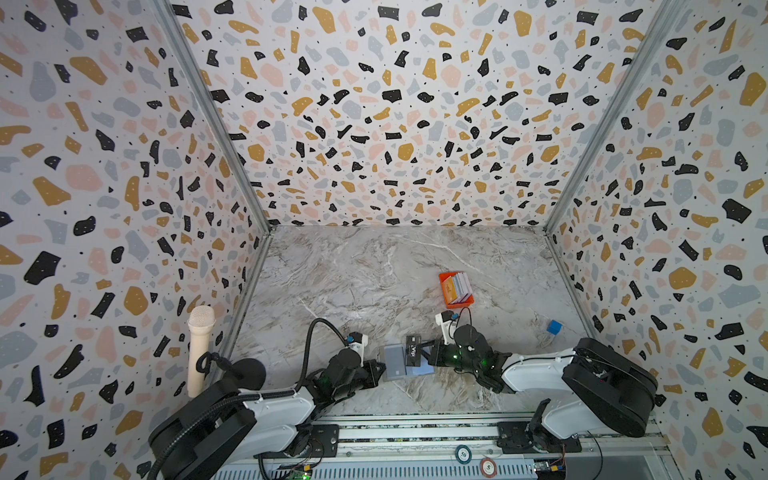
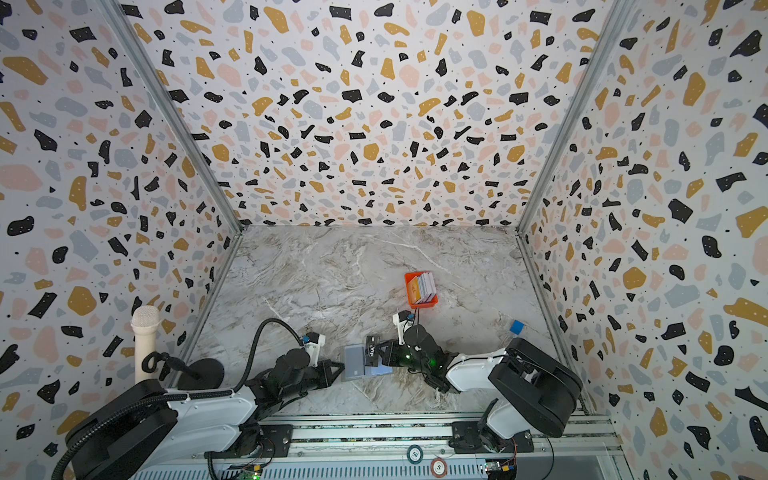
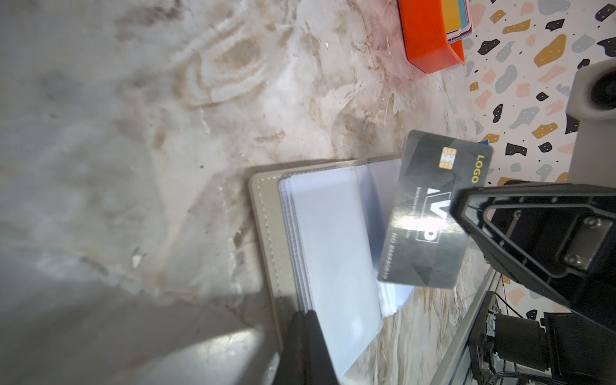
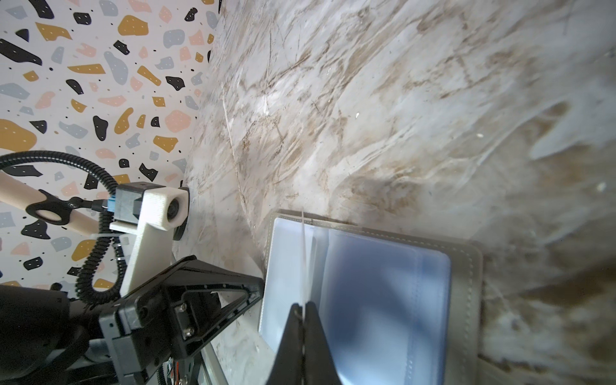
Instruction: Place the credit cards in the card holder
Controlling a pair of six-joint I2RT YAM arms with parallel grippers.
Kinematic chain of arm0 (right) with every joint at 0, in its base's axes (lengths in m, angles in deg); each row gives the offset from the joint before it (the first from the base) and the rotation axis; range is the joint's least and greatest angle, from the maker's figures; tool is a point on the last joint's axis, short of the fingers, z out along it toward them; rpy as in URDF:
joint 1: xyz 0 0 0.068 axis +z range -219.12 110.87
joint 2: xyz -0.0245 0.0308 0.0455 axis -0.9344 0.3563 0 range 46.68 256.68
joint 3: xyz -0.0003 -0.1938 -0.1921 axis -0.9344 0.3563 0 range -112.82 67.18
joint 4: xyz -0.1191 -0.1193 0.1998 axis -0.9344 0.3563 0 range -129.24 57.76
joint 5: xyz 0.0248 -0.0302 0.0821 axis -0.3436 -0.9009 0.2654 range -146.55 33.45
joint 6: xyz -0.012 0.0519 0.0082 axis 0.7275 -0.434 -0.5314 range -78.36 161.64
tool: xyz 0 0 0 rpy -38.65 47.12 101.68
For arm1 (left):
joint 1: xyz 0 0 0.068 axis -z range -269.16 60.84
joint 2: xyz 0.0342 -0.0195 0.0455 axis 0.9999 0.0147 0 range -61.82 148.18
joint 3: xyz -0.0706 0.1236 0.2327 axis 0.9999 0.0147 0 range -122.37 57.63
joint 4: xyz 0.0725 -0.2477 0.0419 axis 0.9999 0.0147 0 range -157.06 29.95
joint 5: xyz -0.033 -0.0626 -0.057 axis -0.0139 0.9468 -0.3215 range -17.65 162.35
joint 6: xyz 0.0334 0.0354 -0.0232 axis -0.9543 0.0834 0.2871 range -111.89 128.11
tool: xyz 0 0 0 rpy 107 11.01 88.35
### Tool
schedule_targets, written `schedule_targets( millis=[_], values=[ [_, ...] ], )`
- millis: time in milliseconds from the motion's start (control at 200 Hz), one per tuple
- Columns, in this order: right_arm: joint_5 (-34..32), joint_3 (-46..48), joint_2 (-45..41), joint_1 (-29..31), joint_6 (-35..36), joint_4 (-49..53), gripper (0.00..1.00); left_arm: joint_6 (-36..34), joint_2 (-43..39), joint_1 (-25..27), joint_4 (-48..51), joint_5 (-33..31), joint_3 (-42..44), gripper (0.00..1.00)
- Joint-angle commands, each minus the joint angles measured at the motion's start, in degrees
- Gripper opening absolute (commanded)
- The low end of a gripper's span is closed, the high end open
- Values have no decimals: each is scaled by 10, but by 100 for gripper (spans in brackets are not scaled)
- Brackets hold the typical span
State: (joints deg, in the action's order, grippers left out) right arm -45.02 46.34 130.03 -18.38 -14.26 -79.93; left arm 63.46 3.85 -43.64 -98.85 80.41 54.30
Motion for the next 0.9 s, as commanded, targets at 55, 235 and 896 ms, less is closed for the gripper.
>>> schedule_targets(
  millis=[55,235,896],
  values=[
    [0,-3,-12,-1,-1,-5,0,4,-4,3,-1,0,10,0],
    [-1,-5,-6,-2,3,-1,0,4,-3,3,-1,0,9,0],
    [18,-7,23,-2,-6,-26,0,3,-1,3,-5,1,10,0]
  ],
)
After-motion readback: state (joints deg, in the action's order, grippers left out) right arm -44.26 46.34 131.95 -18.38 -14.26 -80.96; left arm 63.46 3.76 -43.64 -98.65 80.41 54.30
